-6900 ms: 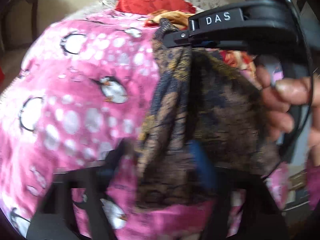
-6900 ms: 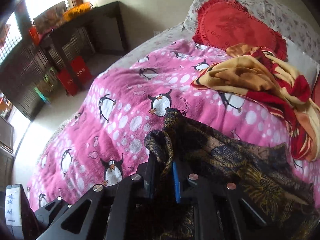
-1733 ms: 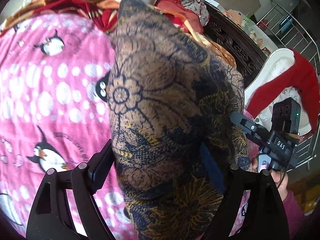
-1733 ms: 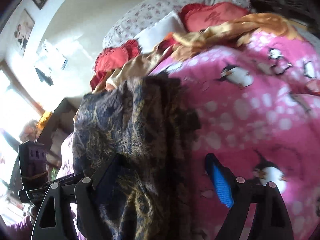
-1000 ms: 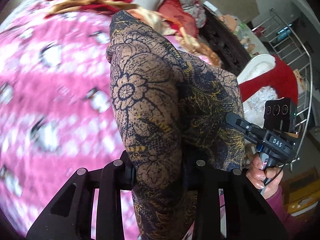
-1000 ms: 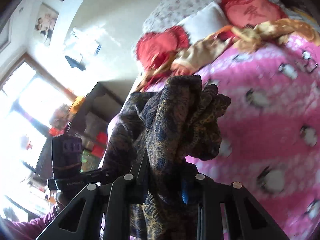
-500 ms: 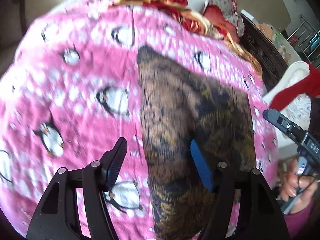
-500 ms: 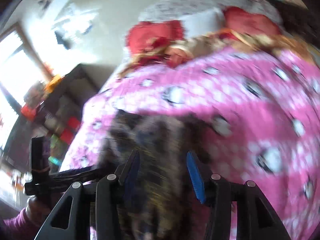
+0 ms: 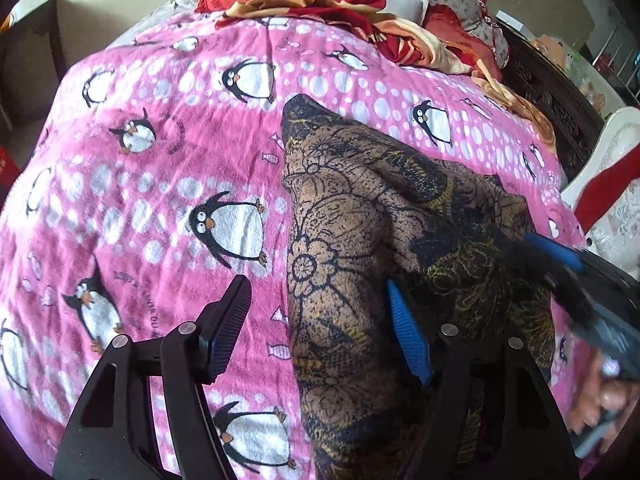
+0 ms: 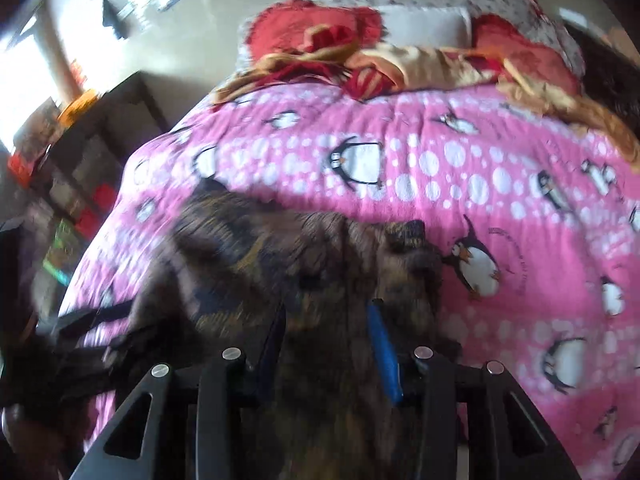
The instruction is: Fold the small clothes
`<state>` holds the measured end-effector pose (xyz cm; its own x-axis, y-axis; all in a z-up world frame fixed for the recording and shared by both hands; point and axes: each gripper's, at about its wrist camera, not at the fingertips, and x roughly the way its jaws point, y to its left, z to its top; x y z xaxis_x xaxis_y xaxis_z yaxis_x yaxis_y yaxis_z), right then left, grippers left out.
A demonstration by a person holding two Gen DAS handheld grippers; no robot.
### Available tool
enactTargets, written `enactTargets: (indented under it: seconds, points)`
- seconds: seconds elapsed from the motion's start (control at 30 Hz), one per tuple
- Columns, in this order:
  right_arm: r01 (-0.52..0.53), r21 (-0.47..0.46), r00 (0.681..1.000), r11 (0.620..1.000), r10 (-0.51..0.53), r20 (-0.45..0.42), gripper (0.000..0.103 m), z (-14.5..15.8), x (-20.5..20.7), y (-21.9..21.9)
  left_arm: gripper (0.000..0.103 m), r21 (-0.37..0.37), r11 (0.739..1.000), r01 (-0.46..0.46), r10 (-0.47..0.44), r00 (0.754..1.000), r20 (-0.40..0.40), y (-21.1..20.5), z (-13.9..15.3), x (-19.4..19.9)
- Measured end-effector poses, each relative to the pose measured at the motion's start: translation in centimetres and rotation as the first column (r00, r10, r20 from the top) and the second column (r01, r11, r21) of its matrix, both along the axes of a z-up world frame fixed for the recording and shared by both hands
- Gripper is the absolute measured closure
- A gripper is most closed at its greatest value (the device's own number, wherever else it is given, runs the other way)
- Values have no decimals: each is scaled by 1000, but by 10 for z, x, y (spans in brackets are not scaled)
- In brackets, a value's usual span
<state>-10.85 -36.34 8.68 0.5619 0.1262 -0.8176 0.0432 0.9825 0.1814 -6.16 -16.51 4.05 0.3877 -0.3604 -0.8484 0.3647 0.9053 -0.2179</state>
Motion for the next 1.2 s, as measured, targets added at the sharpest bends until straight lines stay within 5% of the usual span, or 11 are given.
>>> enactTargets:
  seconds: [0.13,0.27,0.37,0.6,0.77,1.2]
  points:
    - [-39,-33,999,999,39,6,56,4,-46,15,34,30,1000,2,-4,999,47,1,11,-16]
    - [-38,-133,997,990,29,-70,51,-30,-68,23,34,51,999,1,-6,995,102,0,22,-31]
    - [2,-84,996,996,-9,-88,50,-38,-76,16,34,53,999,-1,-6,992,125,3,33,-42]
    - [47,-124,998,991,-41,48,47,13,-103,21,34,51,999,-16,5,978,209,10,67,-66]
    - [89,-159,987,983,-65,150,27,49,-111,36,34,59,998,-10,-5,965,261,14,85,-85]
    - [128,-153,977,980,-98,191,24,74,-118,47,34,49,998,-30,13,950,312,24,103,-102]
